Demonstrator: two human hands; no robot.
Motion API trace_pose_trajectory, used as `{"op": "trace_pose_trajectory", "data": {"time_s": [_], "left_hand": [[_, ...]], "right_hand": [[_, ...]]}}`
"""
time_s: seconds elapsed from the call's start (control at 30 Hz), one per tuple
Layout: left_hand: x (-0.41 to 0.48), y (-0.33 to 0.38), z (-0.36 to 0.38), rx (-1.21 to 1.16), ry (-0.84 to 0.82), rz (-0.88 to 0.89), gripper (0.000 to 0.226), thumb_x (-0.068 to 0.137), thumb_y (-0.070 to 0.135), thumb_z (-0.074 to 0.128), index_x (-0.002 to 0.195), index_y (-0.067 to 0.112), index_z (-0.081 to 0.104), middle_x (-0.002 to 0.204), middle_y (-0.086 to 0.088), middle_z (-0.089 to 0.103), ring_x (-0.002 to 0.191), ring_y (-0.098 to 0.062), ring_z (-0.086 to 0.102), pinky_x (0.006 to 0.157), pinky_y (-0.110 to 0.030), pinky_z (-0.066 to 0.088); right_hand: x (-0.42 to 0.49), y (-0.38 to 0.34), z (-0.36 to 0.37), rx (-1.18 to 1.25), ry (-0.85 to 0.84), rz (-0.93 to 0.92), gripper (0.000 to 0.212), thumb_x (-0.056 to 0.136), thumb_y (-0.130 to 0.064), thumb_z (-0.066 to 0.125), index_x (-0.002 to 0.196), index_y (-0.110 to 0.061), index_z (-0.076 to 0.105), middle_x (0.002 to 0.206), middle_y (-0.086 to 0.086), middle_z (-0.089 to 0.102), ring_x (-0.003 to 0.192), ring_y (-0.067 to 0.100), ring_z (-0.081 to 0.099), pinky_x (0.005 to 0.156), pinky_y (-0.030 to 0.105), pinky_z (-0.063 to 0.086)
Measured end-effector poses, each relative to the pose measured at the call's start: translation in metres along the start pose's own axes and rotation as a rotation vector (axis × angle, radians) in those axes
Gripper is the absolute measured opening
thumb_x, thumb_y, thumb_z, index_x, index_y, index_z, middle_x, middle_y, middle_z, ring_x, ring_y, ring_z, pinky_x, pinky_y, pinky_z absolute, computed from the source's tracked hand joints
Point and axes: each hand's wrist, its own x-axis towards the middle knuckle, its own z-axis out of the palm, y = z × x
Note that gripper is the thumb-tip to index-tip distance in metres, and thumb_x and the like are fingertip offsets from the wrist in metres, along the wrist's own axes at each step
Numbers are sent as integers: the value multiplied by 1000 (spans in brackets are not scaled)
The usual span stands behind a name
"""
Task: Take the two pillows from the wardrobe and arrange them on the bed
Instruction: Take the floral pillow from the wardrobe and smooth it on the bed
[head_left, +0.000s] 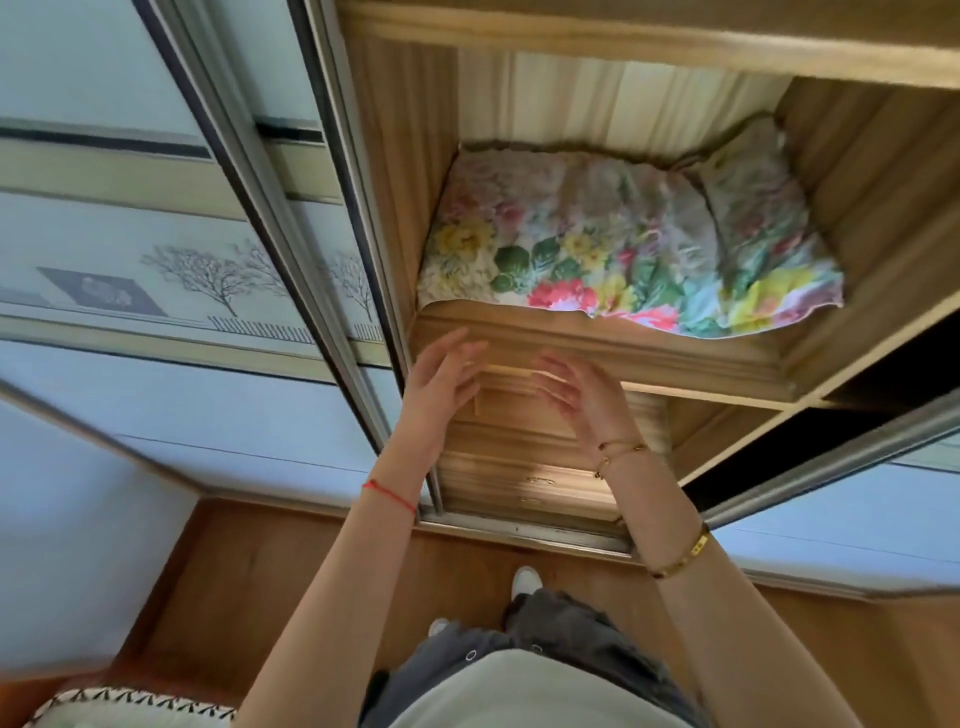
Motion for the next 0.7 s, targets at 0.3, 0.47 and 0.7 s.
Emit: {"op": "trace_pose_trajectory", "data": {"time_s": [0.3,0.47,0.7], "left_hand": [[92,-3,80,-145,-62,-294,16,98,24,61,112,16,62,112,-4,68,98,-19,70,91,-45,55],[128,-10,116,-146,-56,-439,23,96,33,64,112,16,62,122,-10,57,112,-25,61,95,-50,52],[160,-20,139,-263,30,-482,19,96,29,58,105,13,57,103,-12,62,103,-30,61,97,-54,47]], "right_hand": [[78,-43,-65,135,173,127,20,100,-27,53,113,-14,58,108,4,61,77,15,61,77,36,55],[113,-55,-92,326,260,254,45,97,-28,58,134,-7,45,125,18,51,126,26,51,91,49,50],[148,-65,-107,325,256,306,30,99,-30,51,76,-10,47,86,12,66,48,14,61,91,39,52]]}}
